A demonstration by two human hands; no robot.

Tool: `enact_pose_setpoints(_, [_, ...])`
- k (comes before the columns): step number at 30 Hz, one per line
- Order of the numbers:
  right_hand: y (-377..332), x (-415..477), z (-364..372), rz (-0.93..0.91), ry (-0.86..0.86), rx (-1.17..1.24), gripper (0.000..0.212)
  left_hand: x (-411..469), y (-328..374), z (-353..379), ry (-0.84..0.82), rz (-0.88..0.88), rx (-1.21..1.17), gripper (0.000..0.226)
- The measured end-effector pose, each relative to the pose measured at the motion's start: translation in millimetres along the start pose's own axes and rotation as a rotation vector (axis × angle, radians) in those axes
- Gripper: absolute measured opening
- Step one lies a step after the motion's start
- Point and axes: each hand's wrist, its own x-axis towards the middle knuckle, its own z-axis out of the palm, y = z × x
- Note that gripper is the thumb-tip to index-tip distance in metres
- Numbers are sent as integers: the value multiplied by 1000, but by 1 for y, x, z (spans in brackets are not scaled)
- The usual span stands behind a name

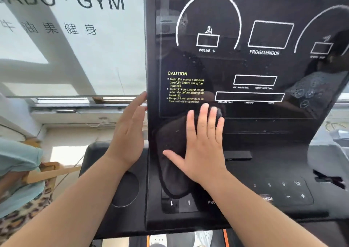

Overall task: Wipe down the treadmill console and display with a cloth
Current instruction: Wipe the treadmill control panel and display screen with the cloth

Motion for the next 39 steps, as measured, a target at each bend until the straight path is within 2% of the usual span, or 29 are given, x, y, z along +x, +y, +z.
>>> enact_pose_setpoints(2, [9, 9, -4, 163, 26, 68, 115, 8, 3, 3, 15, 5, -27, 60])
enact_pose_setpoints(4, [17, 30, -13, 251, 96, 124, 111, 16, 3, 2, 42, 0, -46, 56])
enact_pose_setpoints(9, [29, 107, -52, 234, 297, 68, 105, 23, 4, -5, 90, -6, -12, 63])
enact_pose_setpoints(13, [17, 136, -68, 86, 330, 3, 102, 24, 22, -3, 58, 90, -29, 55])
enact_pose_setpoints(19, [19, 87, -28, -436, 232, -74, 89, 23, 29, 6, 81, 60, -156, 46])
enact_pose_setpoints(21, [34, 66, -12, -516, 214, -107, 86, 21, 35, 10, 55, 60, -185, 42])
enact_pose_setpoints(23, [55, 55, -6, -467, 238, -102, 91, 19, 37, 12, 63, 60, -204, 42])
enact_pose_setpoints(26, [75, 61, -17, -278, 284, -64, 109, 16, 37, 12, 72, 60, -185, 49])
enact_pose_setpoints(29, [77, 103, -49, -94, 306, -55, 117, 19, 40, 9, 52, 24, -184, 49])
enact_pose_setpoints(31, [71, 139, -78, -45, 344, -69, 117, 22, 39, 3, 44, -3, -172, 48])
enact_pose_setpoints(35, [42, 180, -112, -102, 370, -141, 112, 28, 45, -4, 72, 47, -104, 50])
enact_pose_setpoints(39, [22, 167, -94, -330, 366, -145, 93, 33, 56, 7, 118, 108, -154, 49])
